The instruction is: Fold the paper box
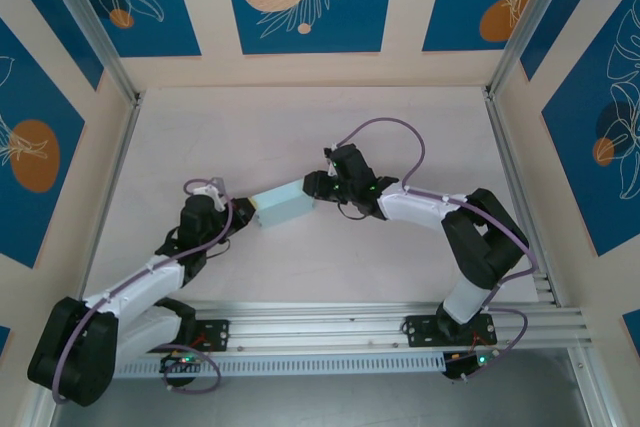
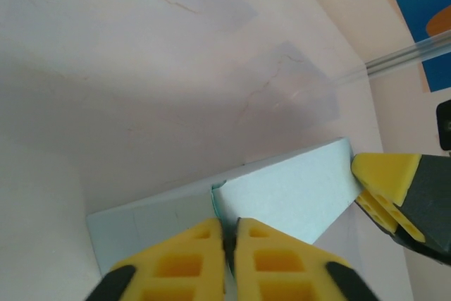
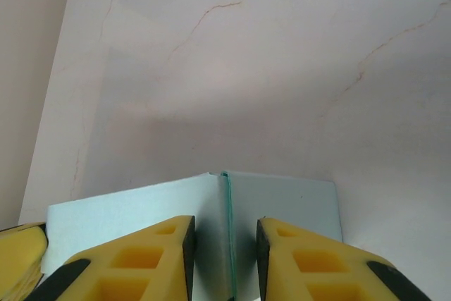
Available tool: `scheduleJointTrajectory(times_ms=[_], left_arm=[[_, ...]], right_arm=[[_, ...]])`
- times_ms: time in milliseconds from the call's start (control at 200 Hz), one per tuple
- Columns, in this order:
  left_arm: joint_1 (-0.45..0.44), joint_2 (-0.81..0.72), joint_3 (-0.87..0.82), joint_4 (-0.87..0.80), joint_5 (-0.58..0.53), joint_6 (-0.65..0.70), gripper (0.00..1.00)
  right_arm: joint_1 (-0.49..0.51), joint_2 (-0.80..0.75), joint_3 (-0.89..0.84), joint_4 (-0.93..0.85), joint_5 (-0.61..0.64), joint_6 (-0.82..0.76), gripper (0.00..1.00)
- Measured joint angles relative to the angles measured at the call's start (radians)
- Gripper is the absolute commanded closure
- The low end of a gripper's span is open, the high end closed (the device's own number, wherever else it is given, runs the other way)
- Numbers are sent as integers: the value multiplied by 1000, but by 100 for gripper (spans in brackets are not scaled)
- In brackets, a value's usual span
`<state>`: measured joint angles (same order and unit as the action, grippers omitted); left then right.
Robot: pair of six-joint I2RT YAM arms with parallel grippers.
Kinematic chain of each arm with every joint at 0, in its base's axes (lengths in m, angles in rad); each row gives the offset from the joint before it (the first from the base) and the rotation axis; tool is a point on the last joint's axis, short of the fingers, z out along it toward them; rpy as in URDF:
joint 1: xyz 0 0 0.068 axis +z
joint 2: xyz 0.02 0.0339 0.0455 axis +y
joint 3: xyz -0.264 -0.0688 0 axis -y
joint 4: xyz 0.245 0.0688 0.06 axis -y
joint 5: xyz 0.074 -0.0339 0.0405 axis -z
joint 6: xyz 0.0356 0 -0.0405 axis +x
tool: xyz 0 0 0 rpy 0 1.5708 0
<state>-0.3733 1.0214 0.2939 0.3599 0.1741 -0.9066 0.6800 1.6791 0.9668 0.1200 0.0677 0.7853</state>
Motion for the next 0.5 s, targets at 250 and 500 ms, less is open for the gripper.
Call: scheduleJointTrajectory(times_ms=[250, 500], left_arm=[[0, 33, -6, 70, 43, 89, 95], [-38, -6, -32, 71, 81, 155, 94]], right_arm=[[-5, -43, -74, 61, 8, -19, 73], [27, -186, -212, 66, 61, -69, 73]])
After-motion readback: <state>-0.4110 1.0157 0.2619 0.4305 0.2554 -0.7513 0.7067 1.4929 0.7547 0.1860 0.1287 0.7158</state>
